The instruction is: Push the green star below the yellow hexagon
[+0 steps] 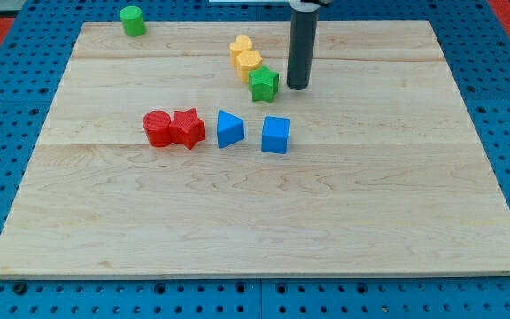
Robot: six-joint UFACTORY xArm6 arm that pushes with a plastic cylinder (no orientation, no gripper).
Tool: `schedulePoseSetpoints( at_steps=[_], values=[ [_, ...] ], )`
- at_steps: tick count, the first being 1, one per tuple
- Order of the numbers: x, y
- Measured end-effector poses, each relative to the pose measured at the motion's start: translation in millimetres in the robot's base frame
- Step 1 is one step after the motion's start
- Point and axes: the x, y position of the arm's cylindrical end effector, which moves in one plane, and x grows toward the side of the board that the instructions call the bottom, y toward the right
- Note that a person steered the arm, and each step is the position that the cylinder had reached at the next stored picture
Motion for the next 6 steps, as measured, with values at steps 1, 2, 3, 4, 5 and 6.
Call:
schedulePoseSetpoints(
  at_steps=[1,2,3,4,5,6],
  values=[
    [0,-13],
    [0,-32],
    [0,-38],
    [0,-30],
    [12,-30],
    [42,-29]
  ],
)
